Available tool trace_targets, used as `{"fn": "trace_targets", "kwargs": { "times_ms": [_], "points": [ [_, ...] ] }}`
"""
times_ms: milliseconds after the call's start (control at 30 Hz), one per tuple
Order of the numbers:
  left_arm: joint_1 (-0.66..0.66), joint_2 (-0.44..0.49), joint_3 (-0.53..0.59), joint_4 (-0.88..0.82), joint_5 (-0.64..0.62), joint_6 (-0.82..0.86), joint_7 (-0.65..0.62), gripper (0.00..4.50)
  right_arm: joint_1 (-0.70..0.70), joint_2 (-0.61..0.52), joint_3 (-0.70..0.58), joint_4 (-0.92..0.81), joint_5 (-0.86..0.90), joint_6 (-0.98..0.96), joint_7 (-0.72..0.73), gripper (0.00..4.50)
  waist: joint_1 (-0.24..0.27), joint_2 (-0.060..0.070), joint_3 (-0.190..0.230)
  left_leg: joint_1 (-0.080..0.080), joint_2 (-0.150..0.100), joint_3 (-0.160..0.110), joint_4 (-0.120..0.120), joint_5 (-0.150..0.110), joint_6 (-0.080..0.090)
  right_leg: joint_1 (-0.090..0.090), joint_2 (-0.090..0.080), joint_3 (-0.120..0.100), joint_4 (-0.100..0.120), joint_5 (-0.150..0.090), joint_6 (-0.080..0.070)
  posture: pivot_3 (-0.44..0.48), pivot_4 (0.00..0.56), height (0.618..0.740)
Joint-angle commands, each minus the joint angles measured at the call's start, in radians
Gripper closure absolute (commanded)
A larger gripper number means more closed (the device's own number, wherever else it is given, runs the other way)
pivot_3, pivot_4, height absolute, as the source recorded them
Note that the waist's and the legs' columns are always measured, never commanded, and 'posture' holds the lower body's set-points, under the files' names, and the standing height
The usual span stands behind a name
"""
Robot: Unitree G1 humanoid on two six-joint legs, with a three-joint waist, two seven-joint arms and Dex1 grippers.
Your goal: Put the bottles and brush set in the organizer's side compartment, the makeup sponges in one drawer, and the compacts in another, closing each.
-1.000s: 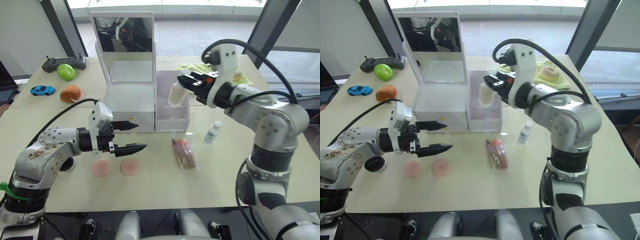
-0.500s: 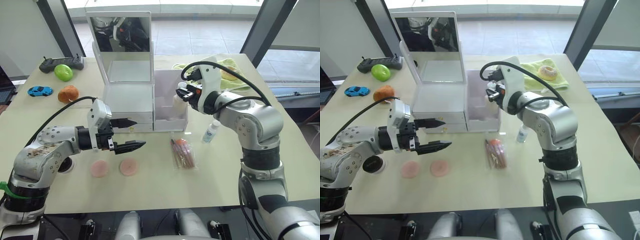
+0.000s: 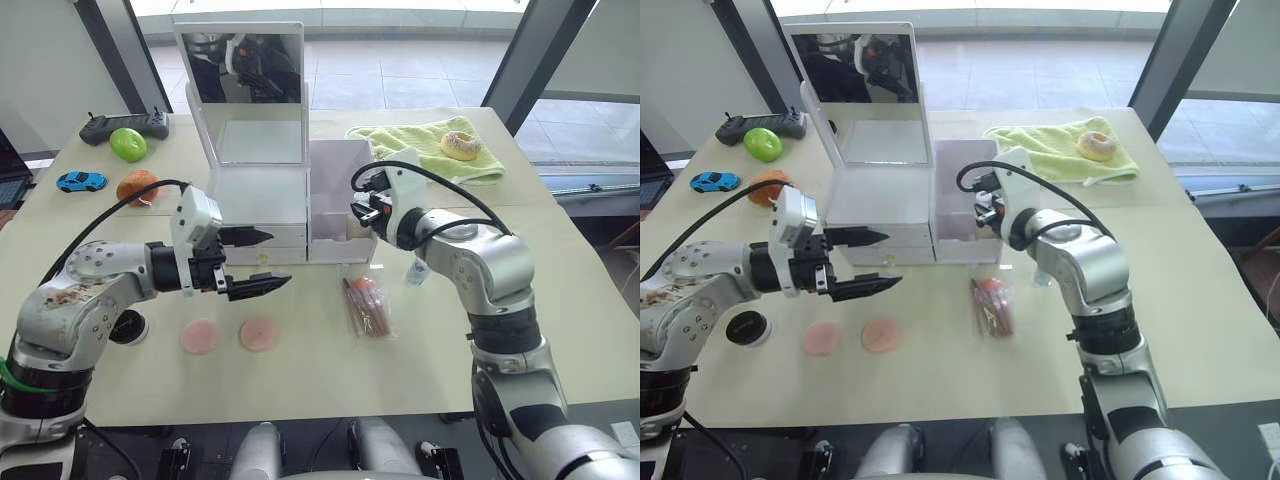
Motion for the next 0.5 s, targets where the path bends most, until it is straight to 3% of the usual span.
{"fn": "trace_targets", "kwargs": {
  "times_ms": [33, 367, 500],
  "points": [
    [-0.032, 0.029, 0.02, -0.045, -0.01, 0.022, 0.002, 0.0, 0.005, 0.005, 0.001, -0.008, -0.03, -0.052, 0.011, 3.54, 0.0, 0.0, 0.0, 0.0, 0.0, 0.0, 0.0, 0.0, 0.0, 0.0, 0.0, 0.0, 0.0, 0.0, 0.0, 0.0, 0.15, 0.74],
    [-0.103, 0.122, 0.027, -0.055, -0.037, 0.102, -0.039, 0.0, 0.034, 0.024, 0.009, -0.001, -0.07, -0.068, 0.029, 3.54, 0.0, -0.001, 0.0, -0.002, 0.0, 0.0, 0.0, 0.0, 0.0, -0.002, 0.0, 0.0, 0.0, 0.0, 0.0, 0.0, 0.15, 0.74],
    [-0.125, 0.162, 0.036, -0.054, -0.057, 0.118, -0.078, 0.0, 0.04, 0.035, 0.001, -0.005, -0.075, -0.077, 0.035, 2.21, -0.001, -0.001, 0.0, -0.002, 0.0, 0.0, 0.0, 0.0, 0.0, -0.002, 0.001, 0.0, 0.0, 0.0, 0.0, 0.0, 0.15, 0.74]
  ]
}}
